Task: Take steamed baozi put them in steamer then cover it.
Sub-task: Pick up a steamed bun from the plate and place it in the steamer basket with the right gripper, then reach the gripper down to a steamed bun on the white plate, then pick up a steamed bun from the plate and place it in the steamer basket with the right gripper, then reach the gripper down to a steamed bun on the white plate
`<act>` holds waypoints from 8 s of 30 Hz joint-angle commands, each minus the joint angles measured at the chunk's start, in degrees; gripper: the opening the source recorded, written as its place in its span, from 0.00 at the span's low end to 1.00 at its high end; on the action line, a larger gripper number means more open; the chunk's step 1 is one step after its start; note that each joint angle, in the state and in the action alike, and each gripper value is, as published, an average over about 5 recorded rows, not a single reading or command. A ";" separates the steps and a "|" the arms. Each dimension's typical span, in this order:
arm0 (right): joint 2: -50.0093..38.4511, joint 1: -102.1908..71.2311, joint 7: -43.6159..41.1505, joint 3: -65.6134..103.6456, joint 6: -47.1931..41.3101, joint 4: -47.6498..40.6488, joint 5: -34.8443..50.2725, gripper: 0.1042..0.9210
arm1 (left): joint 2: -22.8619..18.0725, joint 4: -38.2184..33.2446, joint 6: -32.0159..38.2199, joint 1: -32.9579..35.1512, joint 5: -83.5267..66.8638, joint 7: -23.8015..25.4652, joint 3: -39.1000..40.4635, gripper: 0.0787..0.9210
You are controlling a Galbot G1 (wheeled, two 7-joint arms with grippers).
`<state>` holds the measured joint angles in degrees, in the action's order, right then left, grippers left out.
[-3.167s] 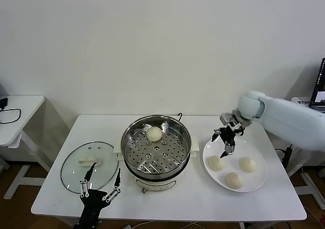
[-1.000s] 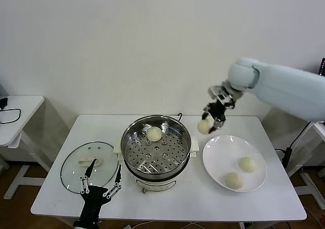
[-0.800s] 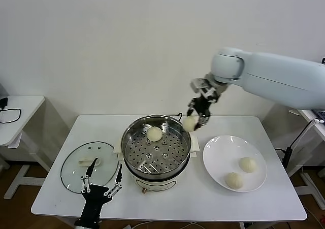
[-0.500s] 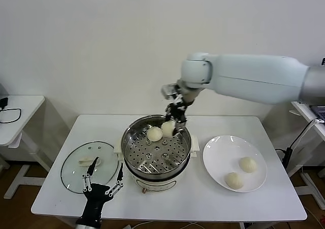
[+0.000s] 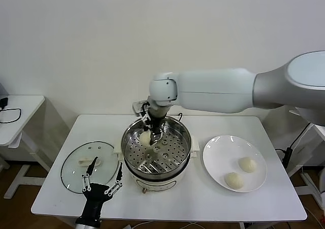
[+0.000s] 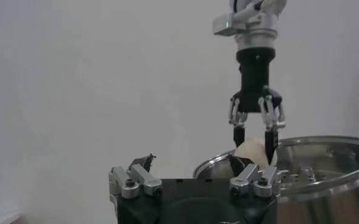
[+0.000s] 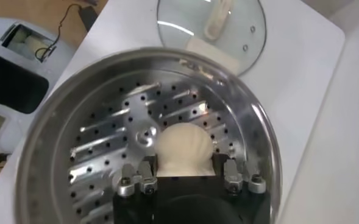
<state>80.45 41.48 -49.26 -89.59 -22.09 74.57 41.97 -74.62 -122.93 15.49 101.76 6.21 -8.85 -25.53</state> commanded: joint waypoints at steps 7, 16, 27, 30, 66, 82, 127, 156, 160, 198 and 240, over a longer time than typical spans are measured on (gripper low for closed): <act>3.58 -4.27 1.98 0.03 -0.79 -2.36 -0.37 0.62 | -0.05 0.19 0.06 -0.08 0.01 -0.11 -0.28 0.88; 3.26 -5.41 1.84 0.57 -0.41 -2.72 -1.04 0.68 | -0.10 0.40 0.12 -0.09 0.00 -0.25 -0.58 0.88; -0.79 -2.89 1.13 2.16 -0.30 2.61 -1.52 0.88 | -0.16 0.14 -0.11 0.04 0.00 -0.24 -0.65 0.88; -5.60 0.19 0.08 2.98 -0.20 7.36 -2.66 0.88 | -0.14 -0.14 -0.25 0.09 0.01 -0.22 -0.72 0.88; -49.04 -28.93 -19.64 19.67 17.27 4.08 -31.93 0.88 | -0.69 -1.21 -1.12 0.73 1.35 -0.21 -0.77 0.88; -45.87 -32.21 -18.64 21.49 17.28 0.48 -32.40 0.88 | -0.72 -0.55 -0.91 0.76 1.38 -0.26 -0.97 0.88; -29.20 7.82 -18.45 13.81 43.13 13.29 -31.40 0.66 | -0.29 -1.51 -0.88 0.87 1.39 -0.43 -0.72 0.88; -15.95 -14.54 -15.59 20.34 64.70 14.74 -59.30 0.66 | -0.44 -1.19 -0.63 1.13 1.34 -0.72 -0.99 0.88; -15.34 -15.24 -14.95 20.40 64.75 14.65 -59.93 0.66 | -0.45 -1.03 -0.59 1.11 1.34 -0.75 -0.90 0.88; -37.28 -5.56 -19.77 24.28 37.90 10.06 -34.86 0.88 | -0.20 -0.50 -0.08 0.80 1.37 -0.86 -0.99 0.88; -44.12 -37.01 -16.48 32.16 26.03 -18.17 -38.59 0.88 | -0.19 -0.24 -0.22 0.69 1.38 -0.86 -1.26 0.88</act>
<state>36.64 6.96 -66.32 -58.29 4.55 57.68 4.18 -74.79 -123.23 15.20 102.42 7.57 -9.72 -26.79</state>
